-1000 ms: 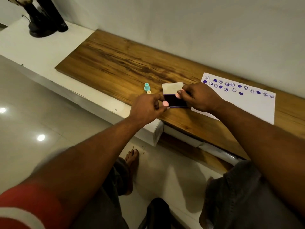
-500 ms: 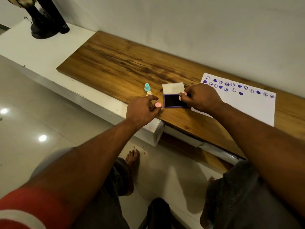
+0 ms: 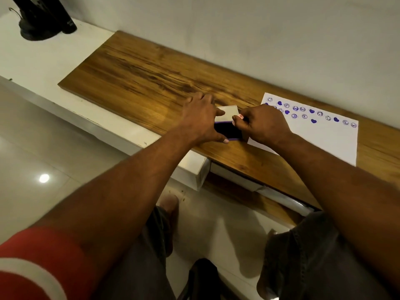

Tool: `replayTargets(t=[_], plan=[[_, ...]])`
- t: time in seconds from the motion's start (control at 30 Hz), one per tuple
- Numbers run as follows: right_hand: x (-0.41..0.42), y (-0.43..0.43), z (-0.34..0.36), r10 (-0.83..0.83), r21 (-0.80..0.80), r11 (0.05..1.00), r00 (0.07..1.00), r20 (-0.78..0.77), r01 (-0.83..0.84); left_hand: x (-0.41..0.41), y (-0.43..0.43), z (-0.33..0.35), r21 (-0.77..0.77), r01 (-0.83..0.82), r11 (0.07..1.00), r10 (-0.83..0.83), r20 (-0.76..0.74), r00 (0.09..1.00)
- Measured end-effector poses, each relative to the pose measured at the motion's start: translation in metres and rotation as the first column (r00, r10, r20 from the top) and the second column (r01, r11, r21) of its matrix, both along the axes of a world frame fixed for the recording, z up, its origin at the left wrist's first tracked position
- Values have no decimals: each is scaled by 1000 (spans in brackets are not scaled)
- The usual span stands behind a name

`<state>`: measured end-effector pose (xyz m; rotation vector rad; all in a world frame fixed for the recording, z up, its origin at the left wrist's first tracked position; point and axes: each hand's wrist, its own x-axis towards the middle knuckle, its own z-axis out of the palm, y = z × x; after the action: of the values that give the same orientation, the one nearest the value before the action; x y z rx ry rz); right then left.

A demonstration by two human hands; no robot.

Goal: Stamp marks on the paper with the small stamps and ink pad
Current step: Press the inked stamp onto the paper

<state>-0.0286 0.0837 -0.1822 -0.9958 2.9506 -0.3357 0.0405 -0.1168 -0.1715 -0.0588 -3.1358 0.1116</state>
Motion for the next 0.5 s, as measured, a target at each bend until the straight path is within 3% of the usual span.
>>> replayTargets(t=[0.17, 0.43, 0.5], plan=[[2, -3, -6, 22, -4, 1000, 1000, 14, -22, -5, 3, -7, -4, -23, 1000, 23, 29, 999], [8, -16, 1, 53, 119, 991, 998, 24, -55, -1, -3, -11, 97, -74, 993, 66, 86, 994], [11, -23, 24, 46, -17, 999, 996, -78, -47, 0, -3, -13, 126, -81, 989, 72, 80, 994]])
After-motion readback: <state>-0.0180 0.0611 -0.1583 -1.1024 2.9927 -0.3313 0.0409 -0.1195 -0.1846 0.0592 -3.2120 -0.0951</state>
